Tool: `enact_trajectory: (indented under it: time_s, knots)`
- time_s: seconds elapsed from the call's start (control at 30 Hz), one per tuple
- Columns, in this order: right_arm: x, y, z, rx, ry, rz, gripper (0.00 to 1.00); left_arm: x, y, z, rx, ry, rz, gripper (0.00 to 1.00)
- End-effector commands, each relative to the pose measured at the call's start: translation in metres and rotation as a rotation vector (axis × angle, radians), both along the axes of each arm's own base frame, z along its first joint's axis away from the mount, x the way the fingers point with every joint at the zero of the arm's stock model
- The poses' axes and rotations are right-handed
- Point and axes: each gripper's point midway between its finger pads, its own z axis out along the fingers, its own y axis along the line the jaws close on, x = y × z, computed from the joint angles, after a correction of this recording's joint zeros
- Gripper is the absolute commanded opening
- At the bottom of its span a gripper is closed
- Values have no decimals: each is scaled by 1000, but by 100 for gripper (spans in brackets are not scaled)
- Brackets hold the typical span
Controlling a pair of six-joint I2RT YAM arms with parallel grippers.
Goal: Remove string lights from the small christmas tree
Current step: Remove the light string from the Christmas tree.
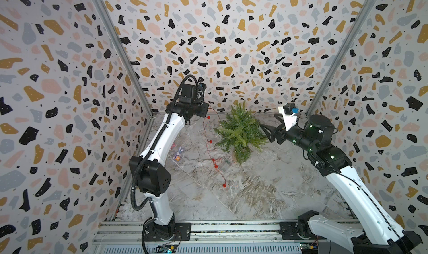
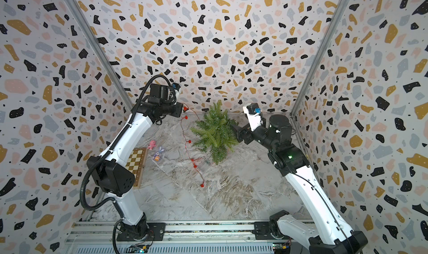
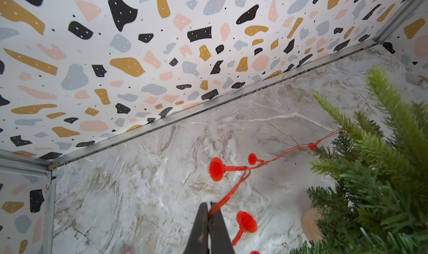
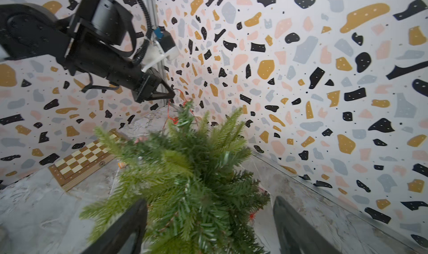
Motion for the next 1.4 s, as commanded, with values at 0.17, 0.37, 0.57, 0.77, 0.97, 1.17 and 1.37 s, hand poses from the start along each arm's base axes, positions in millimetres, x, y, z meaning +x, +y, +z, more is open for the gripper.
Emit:
enact_trajectory:
  time_s: [0.17, 0.37, 0.57, 0.77, 0.97, 1.17, 1.37]
  knots:
    - [42, -24, 24, 95, -26, 13, 86, 27, 4, 20, 11, -59, -20, 0]
    - [83, -33, 21, 78, -14, 16, 86, 52, -1, 28, 16, -106, -44, 0]
    - [128, -37, 12, 34, -15, 36, 86, 77, -26, 38, -42, -206, -145, 0]
    - [172, -39, -3, -20, -13, 80, 86, 96, -40, 62, -107, -312, -175, 0]
    - [213, -42, -7, -48, -62, 104, 85, 98, -66, 79, -160, -416, -249, 0]
    - [247, -21, -10, -39, -86, 208, 82, 99, -87, 87, -166, -482, -313, 0]
    - [260, 29, -30, -84, -125, 308, 82, 107, -104, 85, -157, -527, -324, 0]
